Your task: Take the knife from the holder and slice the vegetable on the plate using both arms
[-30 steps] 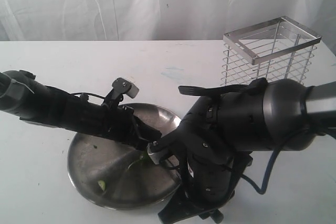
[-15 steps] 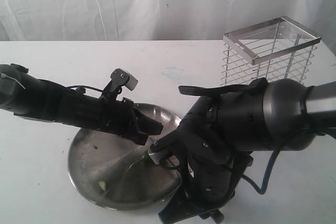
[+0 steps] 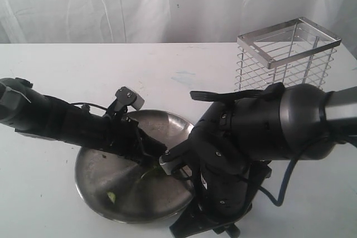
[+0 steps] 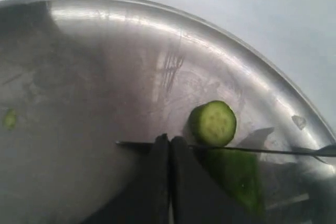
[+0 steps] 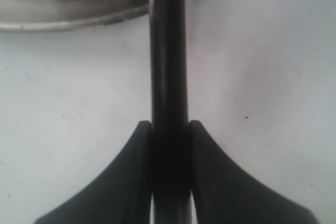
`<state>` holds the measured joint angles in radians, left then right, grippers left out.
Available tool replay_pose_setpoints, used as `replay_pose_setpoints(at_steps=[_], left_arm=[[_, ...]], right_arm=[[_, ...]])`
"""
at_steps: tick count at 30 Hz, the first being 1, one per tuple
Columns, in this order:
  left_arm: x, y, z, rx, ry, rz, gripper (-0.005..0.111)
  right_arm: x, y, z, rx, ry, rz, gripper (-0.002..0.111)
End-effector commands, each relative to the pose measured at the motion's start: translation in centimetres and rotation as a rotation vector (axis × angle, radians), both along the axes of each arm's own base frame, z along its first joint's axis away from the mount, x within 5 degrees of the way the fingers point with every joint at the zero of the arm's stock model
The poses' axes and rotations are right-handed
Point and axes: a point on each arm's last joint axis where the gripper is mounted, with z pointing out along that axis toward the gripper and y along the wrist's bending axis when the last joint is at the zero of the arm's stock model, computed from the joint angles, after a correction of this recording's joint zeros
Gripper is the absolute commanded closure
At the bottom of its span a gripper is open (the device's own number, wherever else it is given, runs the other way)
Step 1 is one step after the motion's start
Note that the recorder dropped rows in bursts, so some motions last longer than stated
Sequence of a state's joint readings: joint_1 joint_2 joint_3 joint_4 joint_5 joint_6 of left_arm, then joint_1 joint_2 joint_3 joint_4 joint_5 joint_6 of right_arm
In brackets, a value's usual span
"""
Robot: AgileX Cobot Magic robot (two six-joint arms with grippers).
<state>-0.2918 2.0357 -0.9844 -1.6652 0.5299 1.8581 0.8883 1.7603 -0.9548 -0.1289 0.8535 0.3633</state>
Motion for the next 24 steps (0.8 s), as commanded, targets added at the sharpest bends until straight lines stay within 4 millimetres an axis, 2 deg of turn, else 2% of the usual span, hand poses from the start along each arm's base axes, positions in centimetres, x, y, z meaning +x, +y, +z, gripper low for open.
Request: replay_pose_setpoints(at_steps=[1, 4, 7, 18, 24], left_arm=[[-0.1, -0.2, 1.3, -0.056, -0.02, -0.004, 0.107], [-0.1, -0.2, 2.2, -0.071, -0.044, 0.008, 0.107], [-0.1, -0.3, 2.3, -0.079, -0.056, 0.001, 0.107], [-0.1, -0.3, -1.1, -0.052, -0.017, -0.024, 0.107], [-0.1, -0.4, -1.3, -0.053, -0.014, -0.026, 0.107]], right_arm=[[0.0, -0.1, 0.0, -0.004, 0.003, -0.002, 0.108], [0.0, -0.1, 0.0, -0.003, 0.002, -0.002, 0.108], [0.0, -0.1, 0.0, -0.003, 0.002, -0.002, 0.108], [0.0, -0.1, 0.0, 0.001, 0.001, -0.003, 0.108], [0.0, -0.6, 0.1, -0.058, 0.007, 0.016, 0.108]])
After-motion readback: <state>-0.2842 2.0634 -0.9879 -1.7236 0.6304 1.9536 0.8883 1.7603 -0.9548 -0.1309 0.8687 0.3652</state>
